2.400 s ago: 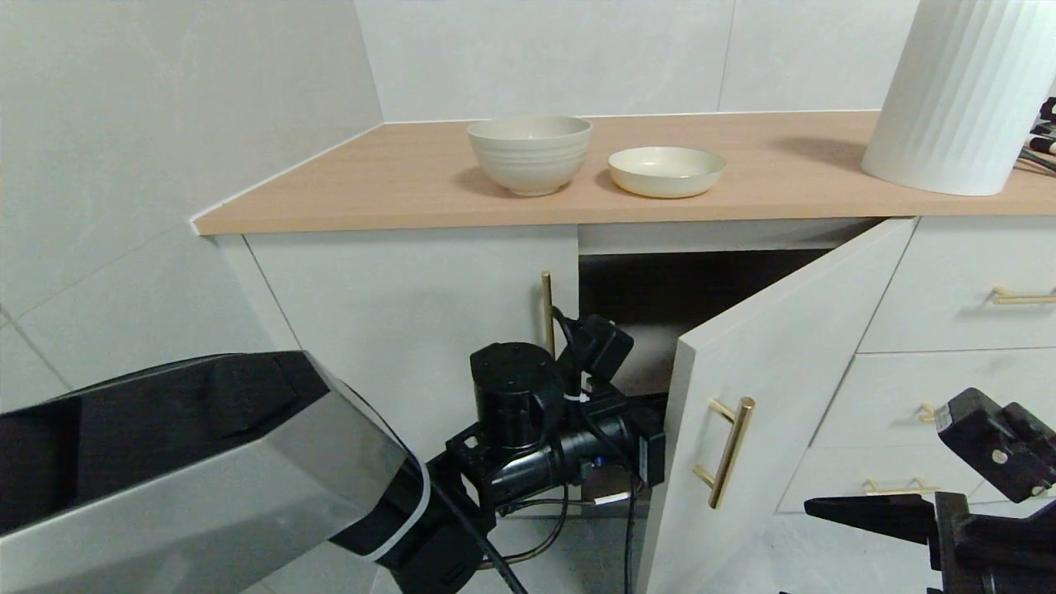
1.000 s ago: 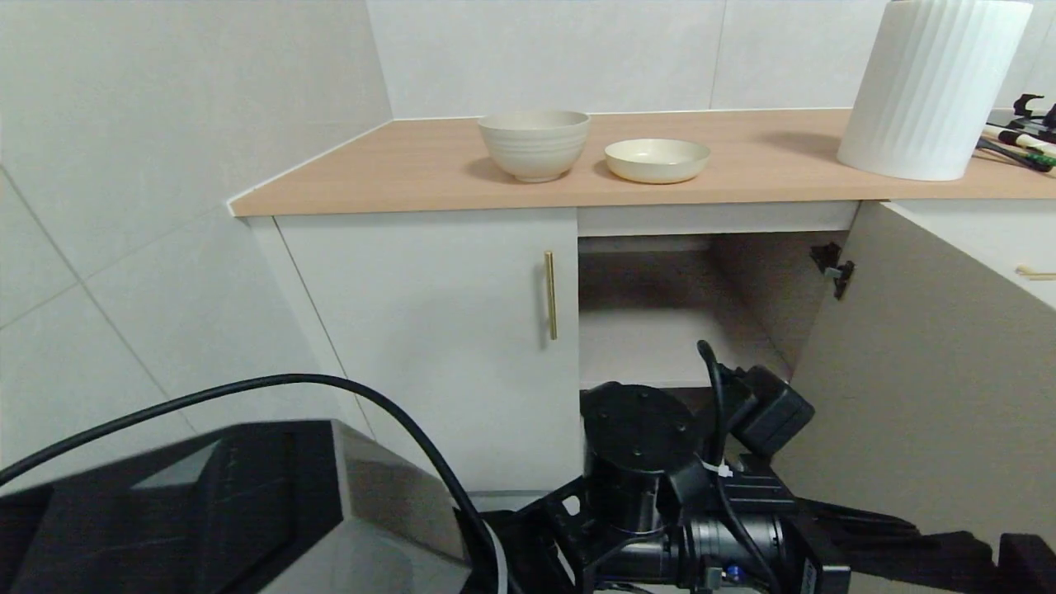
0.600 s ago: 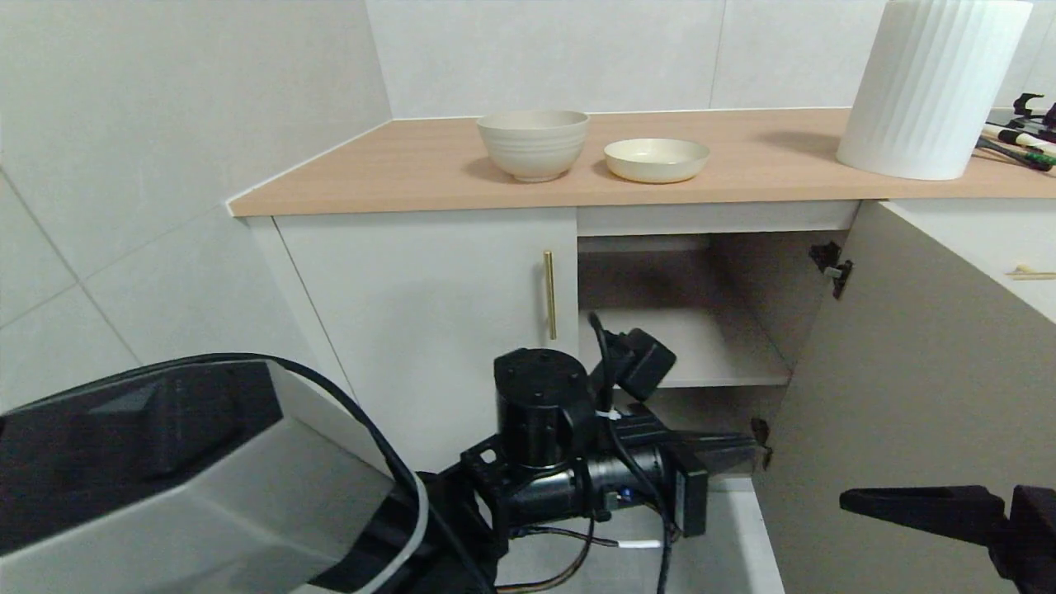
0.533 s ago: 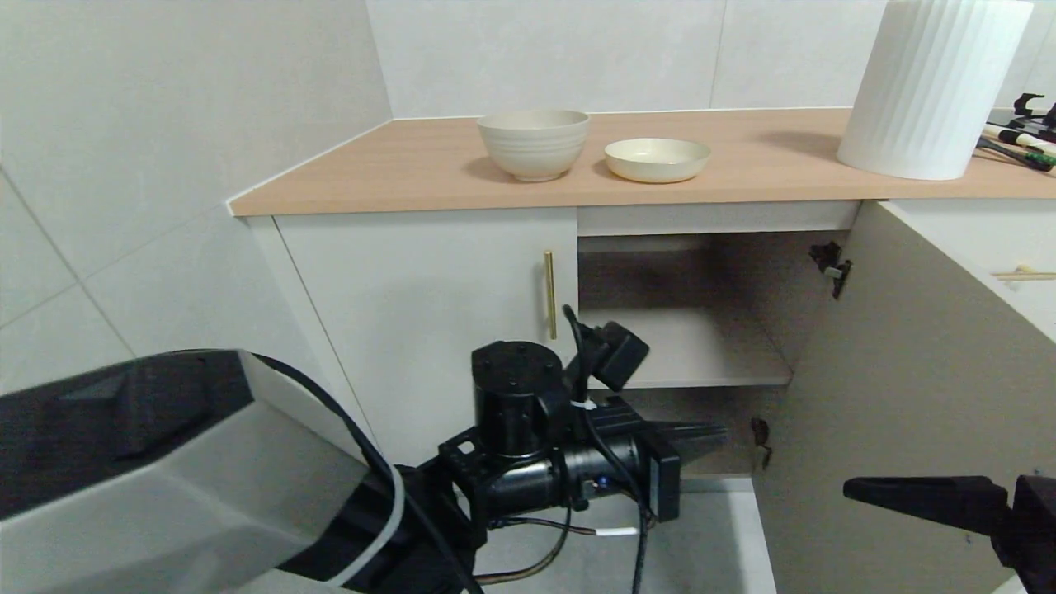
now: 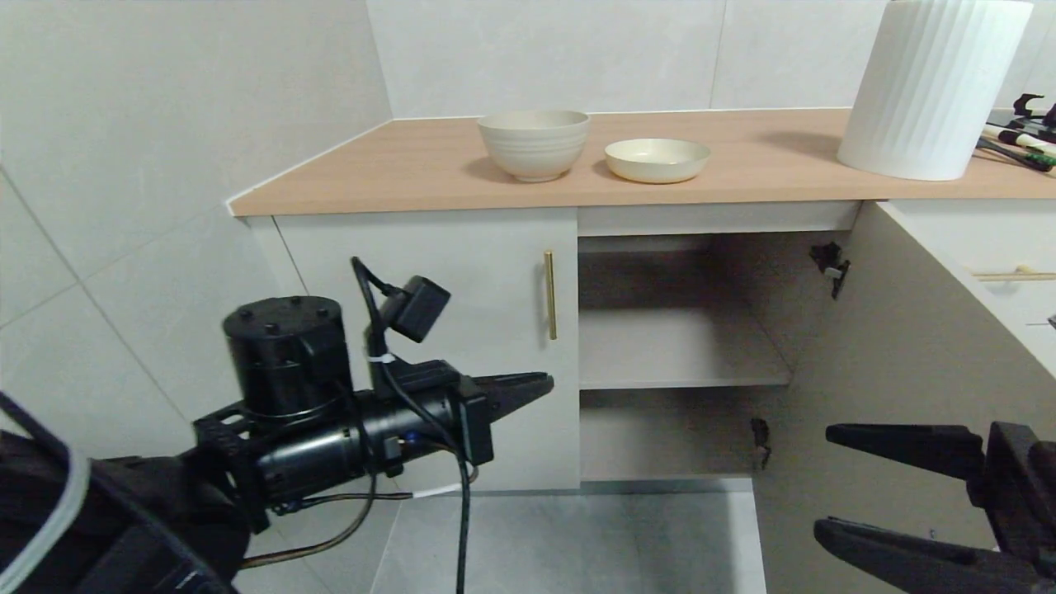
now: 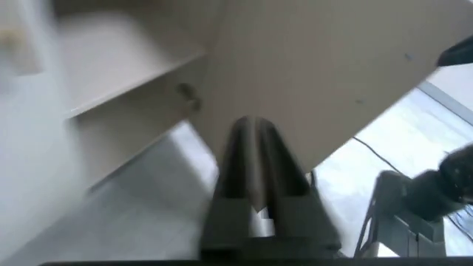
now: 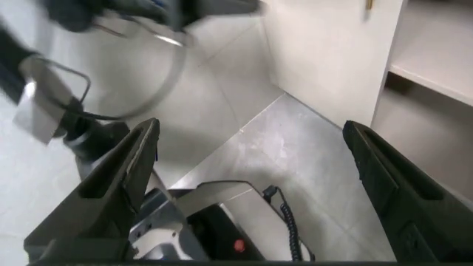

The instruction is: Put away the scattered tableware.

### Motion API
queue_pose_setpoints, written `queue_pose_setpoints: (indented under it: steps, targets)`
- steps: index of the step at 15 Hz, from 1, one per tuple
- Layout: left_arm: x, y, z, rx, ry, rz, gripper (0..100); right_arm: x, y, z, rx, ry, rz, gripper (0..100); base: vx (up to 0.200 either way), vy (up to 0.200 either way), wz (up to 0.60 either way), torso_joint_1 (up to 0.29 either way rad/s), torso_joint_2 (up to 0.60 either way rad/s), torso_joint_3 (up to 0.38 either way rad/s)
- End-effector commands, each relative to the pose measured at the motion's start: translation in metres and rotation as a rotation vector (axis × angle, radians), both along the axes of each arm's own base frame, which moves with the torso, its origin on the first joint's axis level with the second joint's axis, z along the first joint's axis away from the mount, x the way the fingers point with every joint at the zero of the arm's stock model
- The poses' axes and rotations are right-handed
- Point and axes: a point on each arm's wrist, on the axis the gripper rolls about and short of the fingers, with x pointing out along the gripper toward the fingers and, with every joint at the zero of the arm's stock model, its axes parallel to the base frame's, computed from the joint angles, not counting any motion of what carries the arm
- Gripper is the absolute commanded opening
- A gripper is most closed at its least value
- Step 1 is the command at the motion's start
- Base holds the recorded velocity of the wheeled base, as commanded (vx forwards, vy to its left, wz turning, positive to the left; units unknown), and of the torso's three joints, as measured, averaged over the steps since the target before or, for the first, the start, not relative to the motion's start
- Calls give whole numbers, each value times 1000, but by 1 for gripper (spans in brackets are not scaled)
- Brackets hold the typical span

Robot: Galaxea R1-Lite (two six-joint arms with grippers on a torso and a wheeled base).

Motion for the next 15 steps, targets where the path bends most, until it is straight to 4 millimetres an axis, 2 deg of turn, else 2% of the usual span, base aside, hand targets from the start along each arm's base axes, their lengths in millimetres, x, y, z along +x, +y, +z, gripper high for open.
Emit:
queue_pose_setpoints:
  steps: [1, 4, 7, 8, 11, 12, 15]
  targets:
    - [-22, 50, 44, -31, -68, 130, 100, 30, 21, 1, -37, 44, -28, 100, 0, 0, 0, 0, 0, 0]
    - [-36, 82, 65, -19, -65, 278, 100, 64, 42, 4, -63, 64, -68, 100, 0, 0, 0, 0, 0, 0]
    - [-48, 97, 89, 6, -27, 369, 100, 97, 54, 6, -72, 69, -130, 100, 0, 0, 0, 0, 0, 0]
    - [-53, 99, 94, 9, -21, 372, 100, 102, 58, 8, -74, 64, -151, 100, 0, 0, 0, 0, 0, 0]
    - [-50, 98, 96, 7, -25, 372, 100, 98, 60, 3, -83, 72, -160, 100, 0, 0, 0, 0, 0, 0]
    - [-48, 98, 97, 8, -28, 378, 100, 88, 63, 9, -78, 51, -146, 100, 0, 0, 0, 0, 0, 0]
    - [-49, 104, 100, 36, -76, 396, 100, 83, 60, 13, -88, 55, -159, 100, 0, 0, 0, 0, 0, 0]
